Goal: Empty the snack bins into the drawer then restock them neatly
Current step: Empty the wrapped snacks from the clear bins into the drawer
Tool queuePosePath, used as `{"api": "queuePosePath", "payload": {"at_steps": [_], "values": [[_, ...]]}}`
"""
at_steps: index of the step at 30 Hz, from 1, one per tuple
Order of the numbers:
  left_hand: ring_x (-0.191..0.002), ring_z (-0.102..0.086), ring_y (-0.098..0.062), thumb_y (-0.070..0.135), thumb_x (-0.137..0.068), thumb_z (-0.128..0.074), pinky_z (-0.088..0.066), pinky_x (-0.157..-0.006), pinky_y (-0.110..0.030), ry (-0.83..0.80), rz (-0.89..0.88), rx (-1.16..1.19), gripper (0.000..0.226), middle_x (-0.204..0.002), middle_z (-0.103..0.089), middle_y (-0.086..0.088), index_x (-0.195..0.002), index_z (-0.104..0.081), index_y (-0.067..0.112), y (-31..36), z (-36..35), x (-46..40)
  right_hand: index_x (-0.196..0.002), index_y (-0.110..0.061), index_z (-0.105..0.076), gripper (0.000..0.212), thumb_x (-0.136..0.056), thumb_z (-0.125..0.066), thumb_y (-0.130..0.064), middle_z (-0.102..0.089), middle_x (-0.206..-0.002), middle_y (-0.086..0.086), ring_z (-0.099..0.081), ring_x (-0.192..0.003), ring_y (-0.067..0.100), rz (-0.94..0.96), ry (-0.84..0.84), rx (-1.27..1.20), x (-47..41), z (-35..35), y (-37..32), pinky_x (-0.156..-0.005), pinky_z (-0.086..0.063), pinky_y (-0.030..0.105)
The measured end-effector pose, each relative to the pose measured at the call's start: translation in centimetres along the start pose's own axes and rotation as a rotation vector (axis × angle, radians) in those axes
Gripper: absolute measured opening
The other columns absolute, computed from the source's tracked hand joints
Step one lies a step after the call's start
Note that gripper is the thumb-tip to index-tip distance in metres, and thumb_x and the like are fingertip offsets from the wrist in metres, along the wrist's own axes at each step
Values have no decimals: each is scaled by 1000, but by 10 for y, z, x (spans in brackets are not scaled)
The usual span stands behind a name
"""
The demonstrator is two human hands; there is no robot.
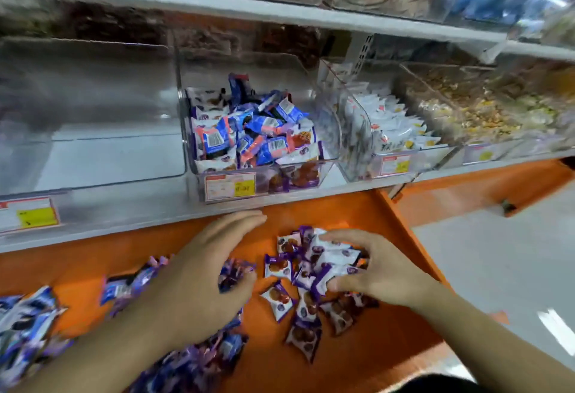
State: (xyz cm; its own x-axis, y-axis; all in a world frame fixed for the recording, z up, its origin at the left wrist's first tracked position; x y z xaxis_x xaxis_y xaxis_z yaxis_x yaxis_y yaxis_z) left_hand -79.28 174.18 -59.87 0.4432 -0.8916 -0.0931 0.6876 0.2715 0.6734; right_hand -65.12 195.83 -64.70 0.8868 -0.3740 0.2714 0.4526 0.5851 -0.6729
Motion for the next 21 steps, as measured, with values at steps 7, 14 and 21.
{"api": "queuePosePath", "payload": {"at_steps": [7,14,21], "values": [[-140,-9,27,48,-98,-63,-20,-113,-15,-124,66,56,70,-153,-6,53,-149,-19,68,-7,-51,-16,-157,-51,-33,94,-80,-87,-51,-13,-173,-10,-12,-160,16,-145,-107,179,-34,-21,89,-126,-27,47],[-143,-17,21,52,-95,-62,-19,-114,-15,65,8,-29,65,-153,-19,49,-150,-30,60,6,13,-31,-142,-50,-53,60,-89,-80,-48,-52,-142,-28,-54,-129,-1,170,104,91,-25,21,-39,-103,-53,32],[-139,-44,-15,55,-94,-47,-39,-113,-42,434,25,-336,61,-153,-41,19,-152,-44,38,-19,132,-48,-144,-41,-56,60,-90,-81,-38,-55,-140,-21,-53,-129,-2,499,334,167,-66,84,-194,-107,-46,24]]}}
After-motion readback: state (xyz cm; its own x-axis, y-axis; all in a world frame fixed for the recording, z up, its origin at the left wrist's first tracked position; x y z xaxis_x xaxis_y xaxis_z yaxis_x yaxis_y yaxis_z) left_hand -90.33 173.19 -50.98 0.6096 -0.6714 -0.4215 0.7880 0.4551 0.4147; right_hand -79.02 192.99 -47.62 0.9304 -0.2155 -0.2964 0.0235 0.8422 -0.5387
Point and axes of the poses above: each hand's wrist, its own x-axis away from the middle knuckle, its own z-axis out of the back of the hand, y = z × x, the point moved 10 cm from there along -x, towards the middle knuckle
